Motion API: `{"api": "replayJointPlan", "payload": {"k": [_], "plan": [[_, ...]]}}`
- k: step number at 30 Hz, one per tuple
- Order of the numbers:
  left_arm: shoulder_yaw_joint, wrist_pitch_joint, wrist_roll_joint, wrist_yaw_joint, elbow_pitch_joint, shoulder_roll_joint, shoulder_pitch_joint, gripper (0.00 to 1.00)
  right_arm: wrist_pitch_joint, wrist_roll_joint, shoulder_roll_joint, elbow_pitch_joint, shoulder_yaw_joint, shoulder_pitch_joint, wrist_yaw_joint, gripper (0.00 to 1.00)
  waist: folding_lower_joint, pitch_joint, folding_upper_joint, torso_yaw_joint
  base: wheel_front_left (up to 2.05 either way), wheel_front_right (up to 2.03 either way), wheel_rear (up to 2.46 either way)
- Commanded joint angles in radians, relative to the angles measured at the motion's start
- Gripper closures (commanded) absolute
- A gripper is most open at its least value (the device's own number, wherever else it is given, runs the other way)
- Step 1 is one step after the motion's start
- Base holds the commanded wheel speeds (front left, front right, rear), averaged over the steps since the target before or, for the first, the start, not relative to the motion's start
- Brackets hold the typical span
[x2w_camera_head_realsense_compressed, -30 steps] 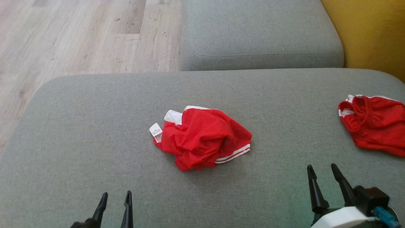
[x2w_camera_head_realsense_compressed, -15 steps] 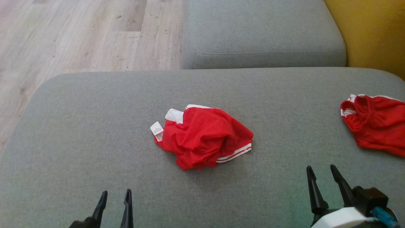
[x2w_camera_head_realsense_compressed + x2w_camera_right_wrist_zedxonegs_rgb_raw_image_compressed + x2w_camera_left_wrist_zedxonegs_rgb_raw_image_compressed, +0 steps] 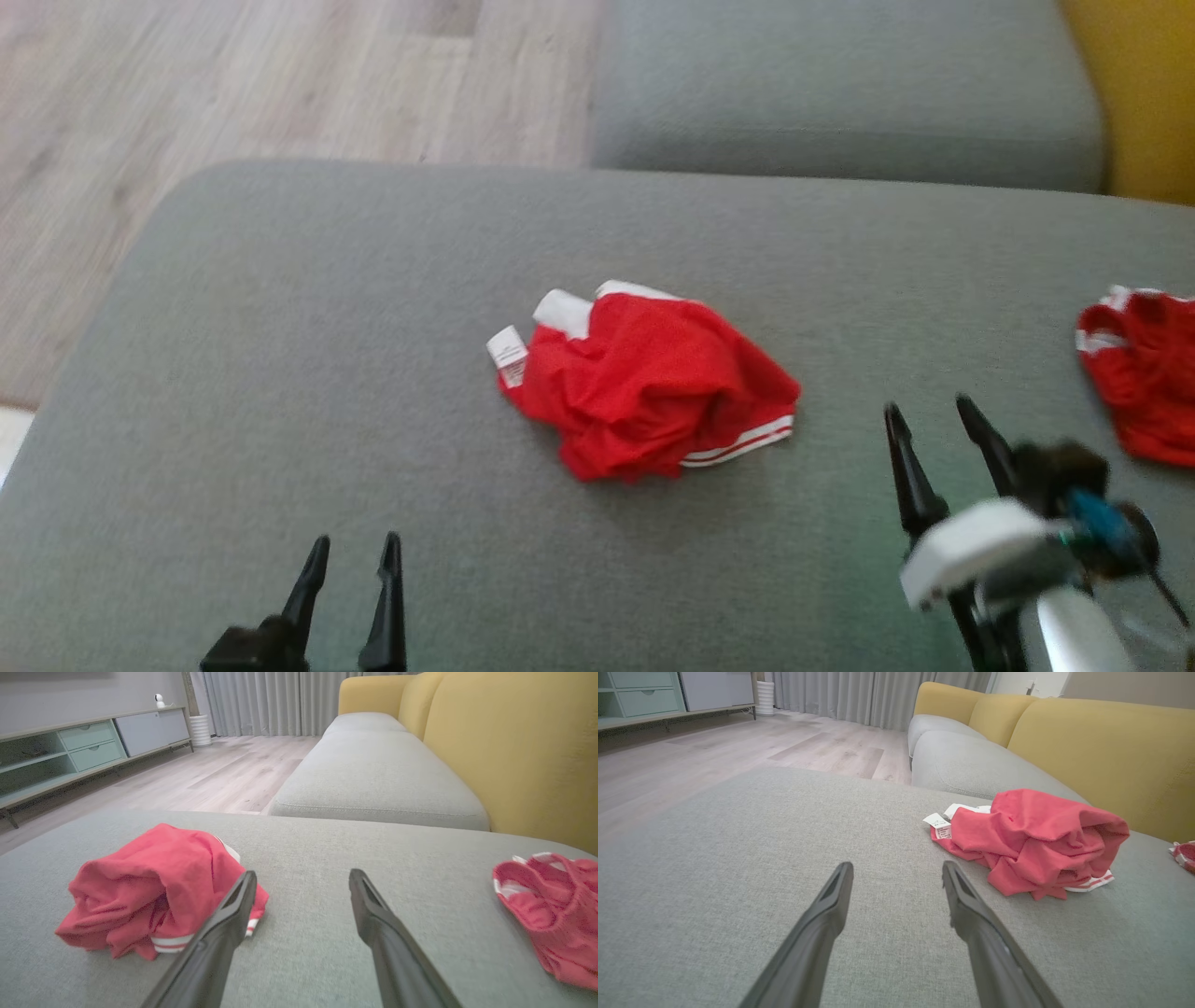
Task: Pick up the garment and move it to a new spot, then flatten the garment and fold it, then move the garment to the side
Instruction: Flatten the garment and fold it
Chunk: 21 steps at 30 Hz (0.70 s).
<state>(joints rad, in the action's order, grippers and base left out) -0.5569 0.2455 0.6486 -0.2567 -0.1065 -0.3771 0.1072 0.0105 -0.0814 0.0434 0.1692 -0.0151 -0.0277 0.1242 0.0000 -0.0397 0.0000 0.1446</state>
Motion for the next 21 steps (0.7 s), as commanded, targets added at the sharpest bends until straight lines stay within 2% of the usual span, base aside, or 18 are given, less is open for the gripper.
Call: {"api": "replayJointPlan", "payload": {"k": [1,9,13,19,20,21], "plan": [[0.027,-0.001,-0.011,-0.005,0.036,-0.008,-0.071,0.00,0.025,0.011,0.007,0.000,-0.025,0.094,0.007,0.00,0.0000,0.037,0.0000,0.044,0.00,0.00,0.00],[0.008,0.004,-0.029,0.006,0.027,0.029,-0.123,0.00,0.164,0.062,0.028,0.210,-0.023,0.295,0.007,0.00,0.0000,0.143,0.0000,0.153,0.00,0.00,0.00],[0.005,0.008,-0.036,0.017,0.010,0.047,-0.142,0.00,0.223,0.040,0.065,0.325,-0.035,0.362,0.007,0.00,0.0000,0.173,0.0000,0.194,0.00,0.00,0.00],[0.005,0.012,-0.045,0.029,-0.013,0.067,-0.150,0.00,0.255,-0.044,0.107,0.442,-0.118,0.419,0.007,0.00,0.0000,0.182,0.0000,0.224,0.00,0.00,0.00],[0.007,0.013,-0.046,0.031,-0.018,0.068,-0.150,0.00,0.251,-0.058,0.114,0.452,-0.136,0.425,0.007,0.18,0.0000,0.180,0.0000,0.225,0.00,0.00,0.00],[0.009,0.013,-0.047,0.033,-0.022,0.069,-0.150,0.00,0.241,-0.071,0.120,0.458,-0.153,0.432,0.007,0.53,0.0000,0.178,0.0000,0.224,0.00,0.00,0.00]]}}
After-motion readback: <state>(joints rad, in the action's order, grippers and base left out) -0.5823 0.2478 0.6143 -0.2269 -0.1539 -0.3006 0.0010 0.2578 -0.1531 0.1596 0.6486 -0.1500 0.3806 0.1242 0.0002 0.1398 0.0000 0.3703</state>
